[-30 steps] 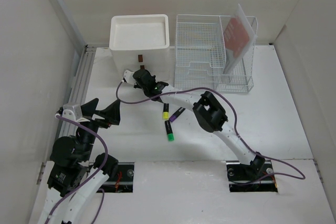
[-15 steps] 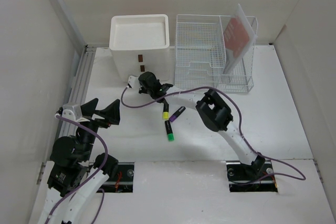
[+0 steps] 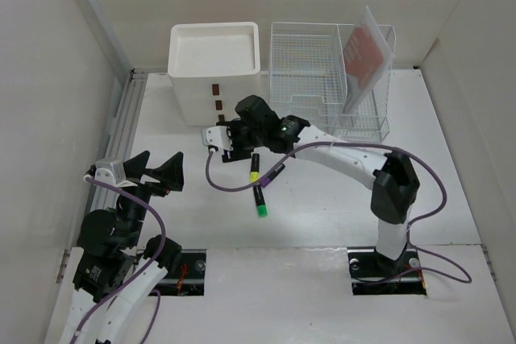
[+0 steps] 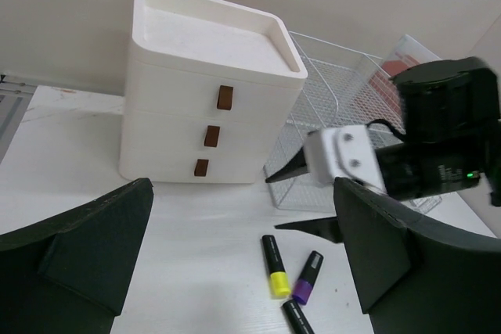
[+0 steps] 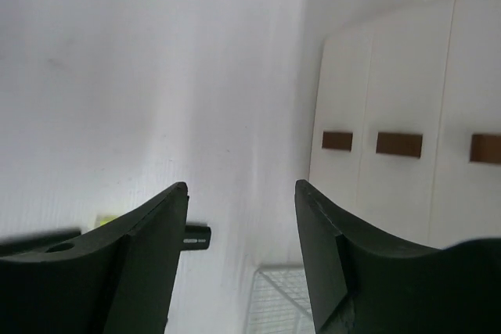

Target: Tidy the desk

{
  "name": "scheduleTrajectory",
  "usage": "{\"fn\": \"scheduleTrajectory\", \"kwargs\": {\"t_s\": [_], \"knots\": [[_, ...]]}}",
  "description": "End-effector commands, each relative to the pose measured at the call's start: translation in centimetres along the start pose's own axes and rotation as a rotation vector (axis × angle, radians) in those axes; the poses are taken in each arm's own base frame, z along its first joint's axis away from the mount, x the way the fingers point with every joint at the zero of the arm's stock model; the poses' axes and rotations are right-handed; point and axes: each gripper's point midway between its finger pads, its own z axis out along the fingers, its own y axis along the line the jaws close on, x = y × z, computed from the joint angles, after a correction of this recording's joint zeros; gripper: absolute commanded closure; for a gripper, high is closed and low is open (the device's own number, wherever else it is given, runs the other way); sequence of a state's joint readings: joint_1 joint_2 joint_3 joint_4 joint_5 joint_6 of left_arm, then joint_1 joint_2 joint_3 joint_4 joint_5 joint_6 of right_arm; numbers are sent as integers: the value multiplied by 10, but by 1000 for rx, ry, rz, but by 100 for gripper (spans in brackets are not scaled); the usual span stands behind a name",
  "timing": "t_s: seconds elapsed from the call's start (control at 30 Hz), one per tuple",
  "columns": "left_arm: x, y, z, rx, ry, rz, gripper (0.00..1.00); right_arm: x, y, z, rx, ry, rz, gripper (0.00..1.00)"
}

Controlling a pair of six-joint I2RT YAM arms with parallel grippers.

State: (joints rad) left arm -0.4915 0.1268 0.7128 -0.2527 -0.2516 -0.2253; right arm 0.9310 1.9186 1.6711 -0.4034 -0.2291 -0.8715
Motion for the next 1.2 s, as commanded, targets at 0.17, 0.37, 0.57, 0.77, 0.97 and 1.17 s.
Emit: {"fn": "scheduleTrajectory", "kwargs": {"t_s": [0.17,0.37,0.57,0.77,0.97,1.17], "knots": [[-5,0,2,-5,-21,-2,0,53,104,-9,-459,46,-299,53],[-5,0,2,-5,-21,-2,0,80,90,7,-399,58,-428,53],[-5,0,2,-5,-21,-2,0,96,67,12,-369,81,-492,53],[-7,-2,0,6,-27,-5,0,116,59,21,-341,141,-554,53],[-7,-2,0,6,-27,-5,0,129,58,27,-347,164,-590,53],[-5,-2,2,3,-19,-2,0,138,64,33,-395,176,-633,53]]}}
